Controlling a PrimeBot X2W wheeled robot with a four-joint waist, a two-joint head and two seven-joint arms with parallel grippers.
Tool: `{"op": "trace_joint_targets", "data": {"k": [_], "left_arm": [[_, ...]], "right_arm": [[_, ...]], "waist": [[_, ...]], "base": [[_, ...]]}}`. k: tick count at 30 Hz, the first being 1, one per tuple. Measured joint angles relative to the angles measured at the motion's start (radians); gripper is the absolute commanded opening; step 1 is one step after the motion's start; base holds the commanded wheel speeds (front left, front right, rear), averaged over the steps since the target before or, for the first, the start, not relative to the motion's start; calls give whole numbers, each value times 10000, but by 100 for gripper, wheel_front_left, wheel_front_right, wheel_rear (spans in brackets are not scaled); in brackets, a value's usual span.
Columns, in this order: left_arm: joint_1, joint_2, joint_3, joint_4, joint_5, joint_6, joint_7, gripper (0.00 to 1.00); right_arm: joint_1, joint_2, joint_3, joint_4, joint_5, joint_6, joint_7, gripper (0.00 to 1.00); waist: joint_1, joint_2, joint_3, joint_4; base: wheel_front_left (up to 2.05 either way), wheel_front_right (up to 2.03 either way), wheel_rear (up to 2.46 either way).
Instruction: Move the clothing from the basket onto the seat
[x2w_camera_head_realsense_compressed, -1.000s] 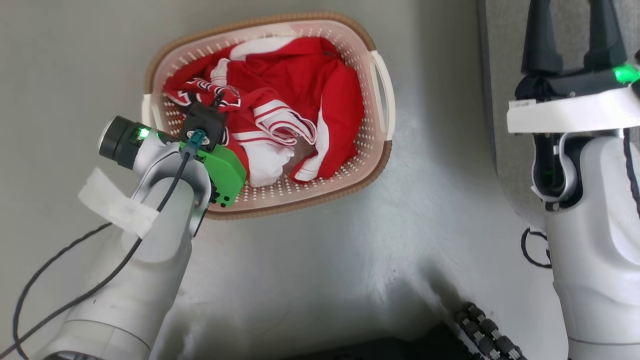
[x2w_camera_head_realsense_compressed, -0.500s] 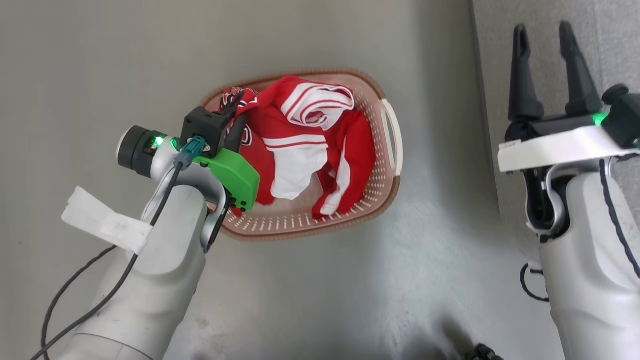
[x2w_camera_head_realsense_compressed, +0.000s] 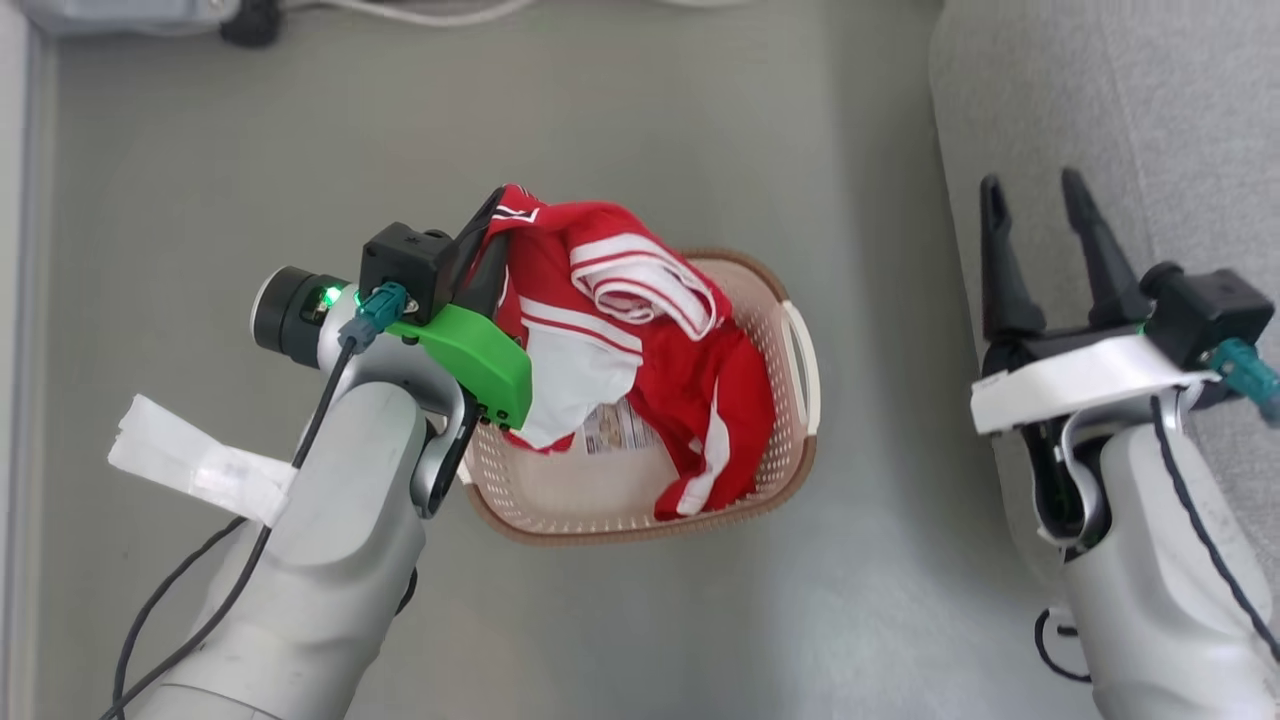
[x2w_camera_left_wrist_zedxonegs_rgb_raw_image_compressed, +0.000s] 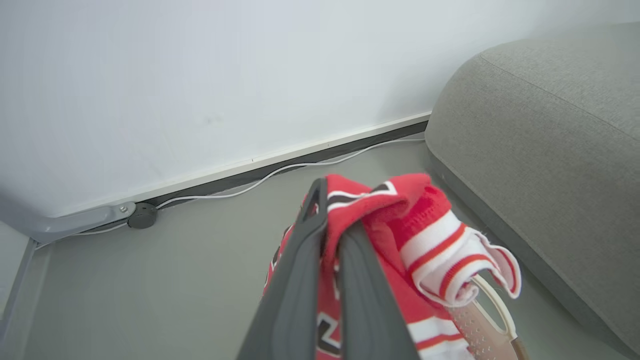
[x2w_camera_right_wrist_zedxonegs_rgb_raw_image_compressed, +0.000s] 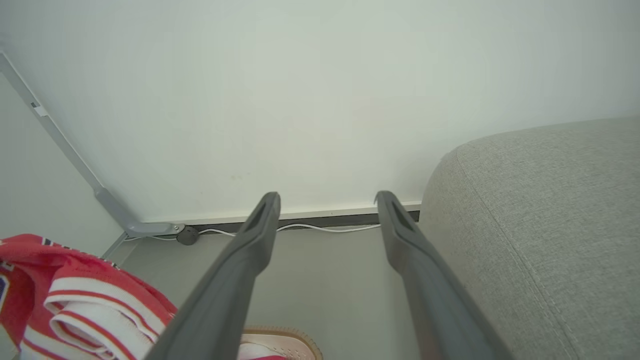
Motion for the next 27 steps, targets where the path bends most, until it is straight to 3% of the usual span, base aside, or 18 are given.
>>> {"op": "trace_joint_targets", "data": {"k": [15, 27], "left_arm": [[770, -2, 86, -221, -825, 86, 13, 0], [1313, -2, -36, -715, -1208, 119, 504, 0]], "right_arm": [[1219, 25, 633, 798, 0, 182, 2, 100], [2083, -42, 2008, 1611, -372, 359, 6, 100]], "waist": [[0, 0, -2153, 206], [0, 0, -3849, 267]], "base": [[0, 0, 0], [0, 0, 0]]}}
